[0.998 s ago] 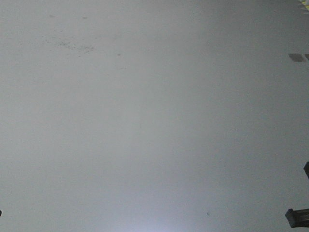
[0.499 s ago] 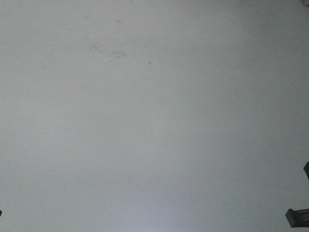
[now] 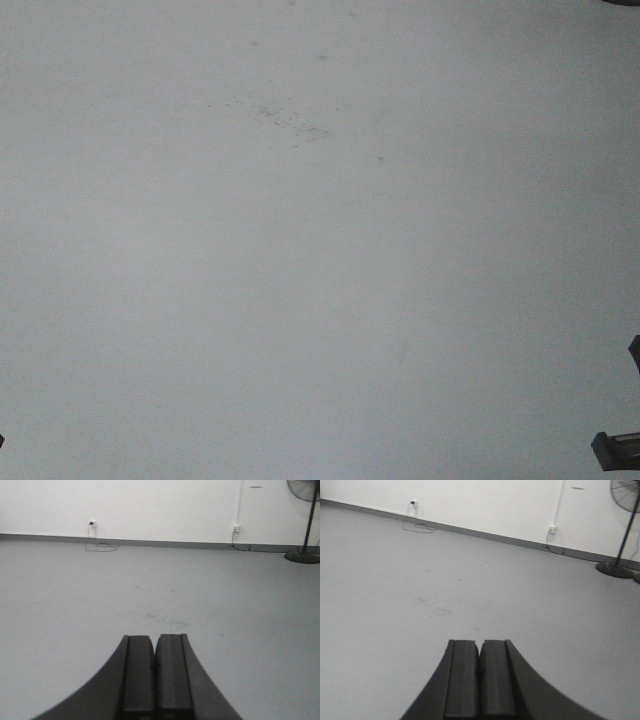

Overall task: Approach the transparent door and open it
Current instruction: 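Drive and turn the base across the grey floor toward the doorway, then drive forward up to the glass sliding door with the silver handle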

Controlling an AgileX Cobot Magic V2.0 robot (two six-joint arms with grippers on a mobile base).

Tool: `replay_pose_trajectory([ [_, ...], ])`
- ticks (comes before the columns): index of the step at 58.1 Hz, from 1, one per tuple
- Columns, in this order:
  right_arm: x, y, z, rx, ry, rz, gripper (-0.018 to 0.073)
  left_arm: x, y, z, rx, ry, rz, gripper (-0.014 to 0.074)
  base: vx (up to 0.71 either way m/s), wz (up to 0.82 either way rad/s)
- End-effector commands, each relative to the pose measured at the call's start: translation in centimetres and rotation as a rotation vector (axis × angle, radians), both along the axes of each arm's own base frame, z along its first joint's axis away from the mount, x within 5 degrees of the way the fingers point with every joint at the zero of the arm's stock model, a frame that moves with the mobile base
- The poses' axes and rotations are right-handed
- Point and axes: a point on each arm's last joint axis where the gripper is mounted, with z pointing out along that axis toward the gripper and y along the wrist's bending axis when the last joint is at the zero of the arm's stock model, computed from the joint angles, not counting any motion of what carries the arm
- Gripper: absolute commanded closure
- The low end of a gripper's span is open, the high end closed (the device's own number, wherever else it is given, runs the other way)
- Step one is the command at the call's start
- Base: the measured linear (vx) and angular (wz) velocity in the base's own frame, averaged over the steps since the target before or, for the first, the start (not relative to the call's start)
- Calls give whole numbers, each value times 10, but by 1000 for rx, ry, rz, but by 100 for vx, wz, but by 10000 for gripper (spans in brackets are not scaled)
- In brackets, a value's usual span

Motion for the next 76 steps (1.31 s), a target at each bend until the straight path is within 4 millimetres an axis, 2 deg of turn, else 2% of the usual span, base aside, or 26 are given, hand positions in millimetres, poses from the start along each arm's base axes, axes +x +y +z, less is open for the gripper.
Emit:
replay_pose_trajectory([
  [1,0,-1,3,-2,-80,-12,559,1,0,-2,-16,-65,2,594,38,30],
  [76,0,-1,4,-2,-81,-13,559,1,0,-2,-16,-65,2,594,45,44],
])
